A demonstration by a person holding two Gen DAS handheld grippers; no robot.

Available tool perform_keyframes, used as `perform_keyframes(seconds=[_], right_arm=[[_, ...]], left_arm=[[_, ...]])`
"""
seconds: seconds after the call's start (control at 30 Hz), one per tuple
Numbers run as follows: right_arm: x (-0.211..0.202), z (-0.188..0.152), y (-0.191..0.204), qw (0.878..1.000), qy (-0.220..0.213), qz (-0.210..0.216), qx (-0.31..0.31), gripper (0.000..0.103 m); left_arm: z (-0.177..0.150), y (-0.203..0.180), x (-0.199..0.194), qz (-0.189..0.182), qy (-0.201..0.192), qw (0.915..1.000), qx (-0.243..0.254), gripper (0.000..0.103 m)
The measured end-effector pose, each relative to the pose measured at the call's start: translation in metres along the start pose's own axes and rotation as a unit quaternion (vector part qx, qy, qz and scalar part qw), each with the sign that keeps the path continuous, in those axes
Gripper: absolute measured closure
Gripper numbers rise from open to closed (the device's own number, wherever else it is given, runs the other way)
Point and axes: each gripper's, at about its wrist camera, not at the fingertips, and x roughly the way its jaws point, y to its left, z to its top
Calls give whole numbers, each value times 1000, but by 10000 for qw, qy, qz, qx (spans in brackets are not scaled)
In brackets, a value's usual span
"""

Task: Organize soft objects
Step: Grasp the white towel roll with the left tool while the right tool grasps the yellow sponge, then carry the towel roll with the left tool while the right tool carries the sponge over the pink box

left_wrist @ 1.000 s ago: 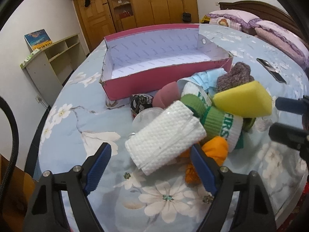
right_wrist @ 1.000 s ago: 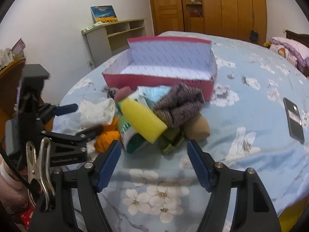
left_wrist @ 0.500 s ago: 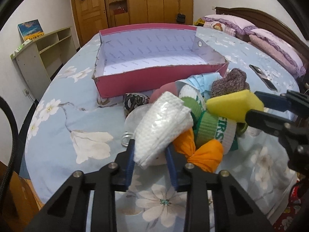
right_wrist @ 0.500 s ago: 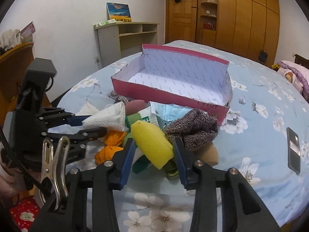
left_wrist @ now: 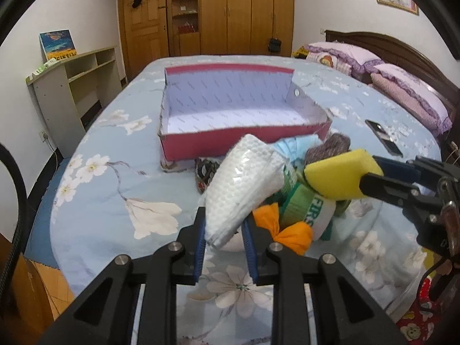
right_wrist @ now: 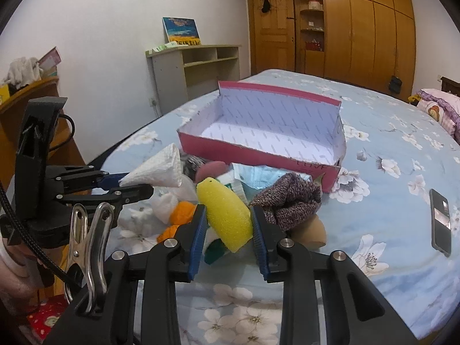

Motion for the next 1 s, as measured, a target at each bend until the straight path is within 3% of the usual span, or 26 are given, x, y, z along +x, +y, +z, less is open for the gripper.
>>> perform_keyframes(seconds=[0.5,1.0], right_arm=[[-39,23,6,9987,-493,135,-12,71],[-25,50,-22,9986,-522,-30,54,71]], left_arm=[[19,0,-25,2,-272,9995,-142,79],[60,2,-16,20,-396,9990,-192,79]])
